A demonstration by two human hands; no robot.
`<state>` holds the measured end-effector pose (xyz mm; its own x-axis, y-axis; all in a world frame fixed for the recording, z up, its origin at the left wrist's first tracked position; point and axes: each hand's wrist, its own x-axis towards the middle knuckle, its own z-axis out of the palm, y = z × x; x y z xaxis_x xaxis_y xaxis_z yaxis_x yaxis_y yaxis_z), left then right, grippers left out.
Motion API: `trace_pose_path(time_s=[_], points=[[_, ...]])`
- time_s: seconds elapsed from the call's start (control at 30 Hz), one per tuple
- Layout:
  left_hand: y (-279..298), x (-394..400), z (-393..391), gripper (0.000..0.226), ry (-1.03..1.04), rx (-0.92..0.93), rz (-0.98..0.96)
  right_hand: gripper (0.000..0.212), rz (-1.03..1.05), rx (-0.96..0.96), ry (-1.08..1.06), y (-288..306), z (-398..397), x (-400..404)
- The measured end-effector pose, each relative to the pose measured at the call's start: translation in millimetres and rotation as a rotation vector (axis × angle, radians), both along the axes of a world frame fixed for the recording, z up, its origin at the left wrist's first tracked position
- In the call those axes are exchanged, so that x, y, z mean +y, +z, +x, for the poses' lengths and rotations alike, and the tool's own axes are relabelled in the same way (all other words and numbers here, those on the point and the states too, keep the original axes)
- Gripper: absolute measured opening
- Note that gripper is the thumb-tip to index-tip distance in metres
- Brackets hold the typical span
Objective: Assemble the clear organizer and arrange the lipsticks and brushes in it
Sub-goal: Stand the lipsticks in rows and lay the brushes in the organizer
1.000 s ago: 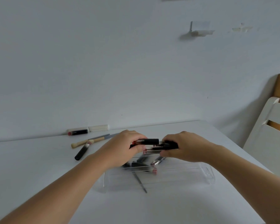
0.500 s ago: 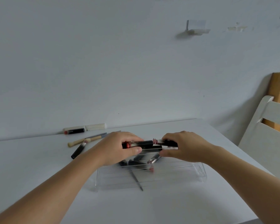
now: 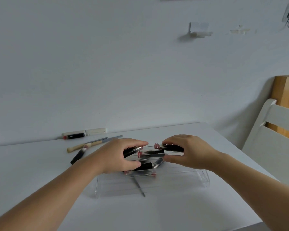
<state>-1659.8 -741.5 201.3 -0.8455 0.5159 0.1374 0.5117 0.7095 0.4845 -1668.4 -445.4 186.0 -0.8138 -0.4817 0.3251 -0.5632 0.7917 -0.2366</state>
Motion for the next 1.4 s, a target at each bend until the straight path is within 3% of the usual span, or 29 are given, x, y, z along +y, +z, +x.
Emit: trace_pose_path(time_s=[0.2, 0.5, 0.6, 0.7, 0.77, 0.9, 1.03, 1.17, 1.4], points=[[-2, 1, 5, 0.073, 0.016, 0.125, -0.179, 0.067, 0.082, -0.050, -0.009, 2, -1, -2], [7, -17, 1, 0.078, 0.095, 0.101, -0.171, 0.070, 0.037, -0.101, -0.019, 21, -5, -15], [5, -31, 0, 0.073, 0.123, 0.092, -0.026, 0.066, -0.082, -0.104, 0.008, 29, -10, -21], [0, -61, -2, 0.056, 0.240, 0.105, 0.242, 0.046, -0.177, -0.074, 0.039, 36, -18, -27], [-7, -87, -2, 0.046, 0.355, 0.142, 0.293, 0.036, -0.164, -0.094, 0.034, 41, -27, -32], [-33, -125, -2, 0.034, 0.576, 0.278, 0.149, 0.013, 0.095, -0.274, 0.020, 52, -51, -40], [-53, -132, 2, 0.045, 0.633, 0.261, -0.029, 0.028, 0.308, -0.425, -0.007, 52, -69, -46], [-64, -127, 3, 0.055, 0.564, 0.210, -0.071, 0.012, 0.242, -0.473, -0.046, 36, -73, -51], [-65, -116, 1, 0.038, 0.533, 0.227, -0.034, 0.011, 0.119, -0.499, 0.009, 23, -64, -59]])
